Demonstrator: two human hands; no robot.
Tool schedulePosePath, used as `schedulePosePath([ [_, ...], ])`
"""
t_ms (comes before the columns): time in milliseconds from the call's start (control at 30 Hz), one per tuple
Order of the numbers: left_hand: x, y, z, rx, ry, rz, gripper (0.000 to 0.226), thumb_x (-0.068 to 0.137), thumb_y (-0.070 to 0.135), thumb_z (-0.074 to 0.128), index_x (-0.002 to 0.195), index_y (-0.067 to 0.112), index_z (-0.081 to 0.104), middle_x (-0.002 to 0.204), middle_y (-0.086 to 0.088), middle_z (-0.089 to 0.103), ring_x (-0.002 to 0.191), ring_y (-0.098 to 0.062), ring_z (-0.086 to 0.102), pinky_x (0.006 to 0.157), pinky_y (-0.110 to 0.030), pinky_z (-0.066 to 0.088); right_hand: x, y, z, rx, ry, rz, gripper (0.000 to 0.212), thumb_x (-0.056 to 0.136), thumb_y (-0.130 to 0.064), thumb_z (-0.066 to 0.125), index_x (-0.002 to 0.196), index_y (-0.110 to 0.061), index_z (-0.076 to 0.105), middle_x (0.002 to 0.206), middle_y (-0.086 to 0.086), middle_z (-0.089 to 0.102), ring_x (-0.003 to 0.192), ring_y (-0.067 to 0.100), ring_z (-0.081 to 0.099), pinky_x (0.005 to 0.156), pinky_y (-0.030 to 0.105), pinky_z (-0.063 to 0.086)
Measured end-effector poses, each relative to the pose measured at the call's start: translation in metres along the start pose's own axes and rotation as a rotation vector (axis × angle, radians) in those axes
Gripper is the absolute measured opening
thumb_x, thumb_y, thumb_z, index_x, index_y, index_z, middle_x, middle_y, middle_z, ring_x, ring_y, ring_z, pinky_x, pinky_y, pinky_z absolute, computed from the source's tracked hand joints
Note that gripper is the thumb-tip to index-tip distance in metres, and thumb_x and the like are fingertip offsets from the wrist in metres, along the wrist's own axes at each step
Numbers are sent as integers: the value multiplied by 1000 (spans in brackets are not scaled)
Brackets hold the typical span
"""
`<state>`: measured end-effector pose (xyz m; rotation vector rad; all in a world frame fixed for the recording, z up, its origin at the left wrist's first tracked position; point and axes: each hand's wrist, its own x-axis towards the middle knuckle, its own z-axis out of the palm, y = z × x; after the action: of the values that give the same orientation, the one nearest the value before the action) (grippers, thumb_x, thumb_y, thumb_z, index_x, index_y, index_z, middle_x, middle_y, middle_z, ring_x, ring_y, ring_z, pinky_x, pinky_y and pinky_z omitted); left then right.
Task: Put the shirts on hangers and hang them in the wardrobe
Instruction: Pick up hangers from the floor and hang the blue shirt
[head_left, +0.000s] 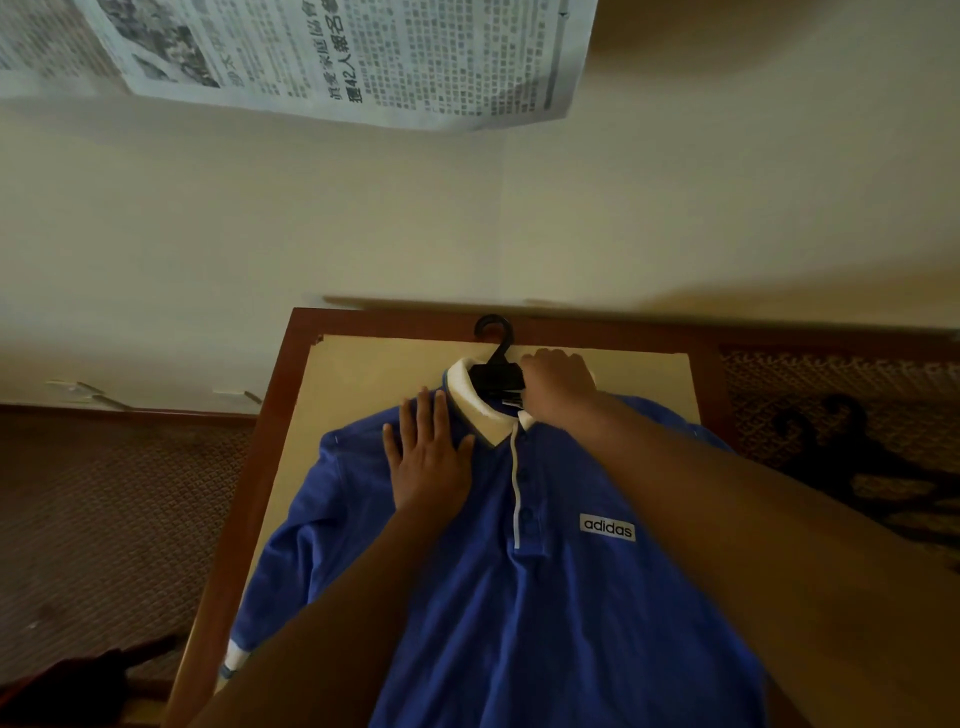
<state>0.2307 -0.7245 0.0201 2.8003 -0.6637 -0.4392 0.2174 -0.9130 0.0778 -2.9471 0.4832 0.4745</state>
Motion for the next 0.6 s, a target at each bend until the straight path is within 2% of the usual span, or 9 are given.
schedulePosePath([
  [133, -4, -12, 5, 80, -13, -1, 71, 98, 56, 17, 148, 22, -20, 155, 1, -27, 140, -16, -29, 114, -43, -18, 6, 2, 2, -116, -42, -67, 31, 91, -23, 59, 118, -9, 55, 111, 11, 60, 103, 31, 57, 90, 39, 39],
  [200, -8, -15, 7, 91, -12, -8, 71, 98, 57, 16, 144, 22, -25, 150, 2, -32, 138, -16, -32, 115, -44, -17, 4, 6, 2, -173, -34, -127, 31, 91, -21, 57, 120, -9, 54, 106, 10, 62, 96, 30, 60, 83, 38, 41],
  [300, -13, -17, 10, 98, -7, -7, 73, 88, 64, -2, 143, 23, -27, 150, 3, -34, 138, -18, -33, 114, -43, -19, 1, 10, 4, -153, -17, -207, 56, 90, -23, 54, 141, -15, 33, 100, 9, 63, 85, 29, 61, 69, 35, 38],
  [367, -14, -17, 10, 100, -12, -15, 76, 81, 63, -11, 143, 23, -27, 150, 3, -34, 137, -18, -34, 113, -43, -21, 1, 9, 5, -190, -29, -261, 64, 92, -32, 52, 148, -24, 21, 104, 10, 62, 89, 30, 61, 71, 36, 36],
  [467, -16, -17, 10, 108, -17, -27, 71, 92, 62, 3, 143, 23, -27, 153, 1, -31, 138, -18, -33, 115, -44, -19, 1, 7, 8, -239, -48, -282, 61, 97, -38, 45, 150, -32, 17, 112, 12, 59, 96, 30, 59, 76, 38, 37],
  [533, -17, -18, 11, 101, -8, -31, 70, 96, 59, 10, 144, 23, -26, 155, 1, -29, 139, -18, -32, 115, -44, -18, 2, 6, 10, -236, -60, -264, 59, 99, -34, 41, 151, -35, 13, 113, 12, 57, 96, 30, 57, 77, 38, 37],
  [600, -19, -19, 12, 100, -1, -24, 71, 92, 62, 1, 144, 23, -27, 153, 2, -31, 139, -18, -32, 115, -44, -18, 0, 4, 9, -239, -78, -256, 61, 100, -28, 39, 151, -38, 7, 112, 12, 56, 92, 31, 57, 78, 40, 38],
])
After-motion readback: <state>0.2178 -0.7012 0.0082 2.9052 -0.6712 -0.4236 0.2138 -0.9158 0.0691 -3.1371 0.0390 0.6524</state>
